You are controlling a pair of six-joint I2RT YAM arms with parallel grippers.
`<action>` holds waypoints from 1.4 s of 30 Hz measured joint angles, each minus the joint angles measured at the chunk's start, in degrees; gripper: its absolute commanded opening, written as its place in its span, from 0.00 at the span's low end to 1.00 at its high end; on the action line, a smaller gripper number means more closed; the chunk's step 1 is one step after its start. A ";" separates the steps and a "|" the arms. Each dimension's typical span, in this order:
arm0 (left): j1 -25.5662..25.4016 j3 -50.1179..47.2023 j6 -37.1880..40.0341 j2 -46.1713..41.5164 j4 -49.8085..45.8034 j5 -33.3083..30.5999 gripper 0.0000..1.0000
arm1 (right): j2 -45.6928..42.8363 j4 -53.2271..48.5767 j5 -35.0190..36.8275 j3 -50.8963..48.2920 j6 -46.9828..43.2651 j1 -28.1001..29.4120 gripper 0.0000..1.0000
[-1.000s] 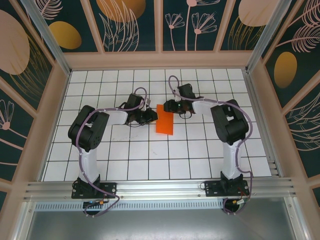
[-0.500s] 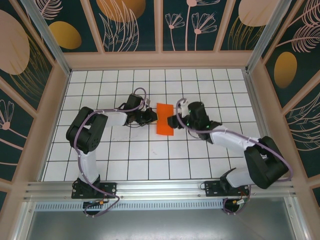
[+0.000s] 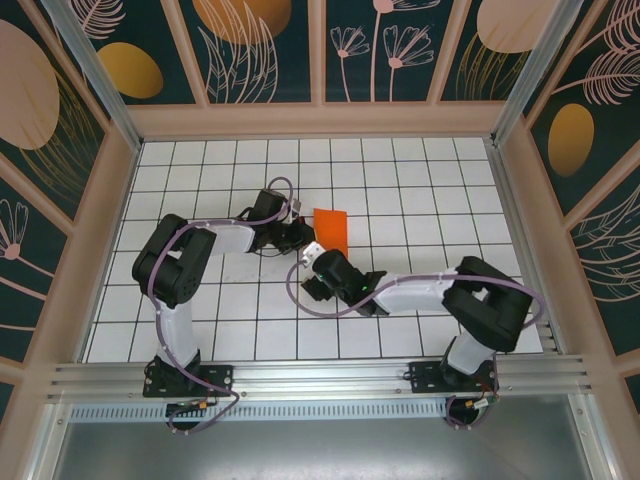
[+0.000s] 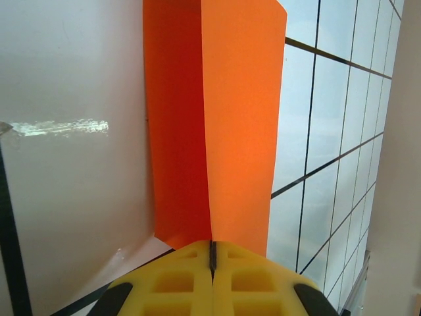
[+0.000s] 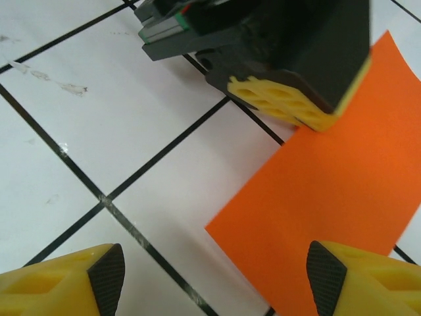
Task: Fold a paper plane with a square sheet of paper (fold left side to right side)
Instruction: Third fold the triangle at the center of the table.
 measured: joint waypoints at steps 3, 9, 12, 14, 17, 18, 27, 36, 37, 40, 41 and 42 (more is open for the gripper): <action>0.00 -0.02 0.00 -0.02 0.00 0.00 0.04 | 2.73 0.00 1.90 1.55 -1.68 0.57 0.77; 0.00 -0.04 0.00 -0.11 -0.02 0.00 0.04 | 5.86 0.02 4.59 3.54 -3.85 0.57 0.71; 0.00 -0.04 0.00 -0.26 -0.02 0.00 0.03 | 7.15 0.09 5.66 4.04 -4.85 0.55 0.64; 0.00 -0.04 0.00 -0.42 -0.02 0.00 0.03 | 7.43 0.02 6.01 4.04 -5.27 0.52 0.53; 0.00 -0.04 0.02 -0.57 -0.02 0.00 0.03 | 7.45 0.24 6.95 4.11 -5.62 0.50 0.45; 0.00 -0.04 0.02 -0.57 -0.04 0.00 0.03 | 7.43 0.35 7.19 4.11 -5.81 0.50 0.42; 0.00 -0.04 0.07 -0.57 -0.11 0.00 0.04 | 6.27 0.39 7.48 4.13 -6.93 0.17 0.00; 0.22 0.42 3.04 -0.98 -3.67 -0.02 0.31 | 4.66 -0.55 3.98 4.17 -7.39 -1.46 0.00; 0.37 0.50 3.63 -1.49 -4.50 0.00 0.36 | 4.35 -0.59 3.15 4.17 -7.39 -1.86 0.00; 1.44 0.52 5.38 -3.74 -6.78 -0.02 0.45 | 3.58 -0.72 0.61 4.17 -7.15 -3.10 0.00; 2.05 0.55 5.99 -4.81 -7.67 -0.04 0.48 | 3.41 -0.92 -0.24 4.17 -6.84 -3.52 0.00; 2.60 0.57 6.58 -5.73 -8.39 -0.07 0.51 | 3.30 -1.03 -0.90 4.17 -6.69 -3.82 0.00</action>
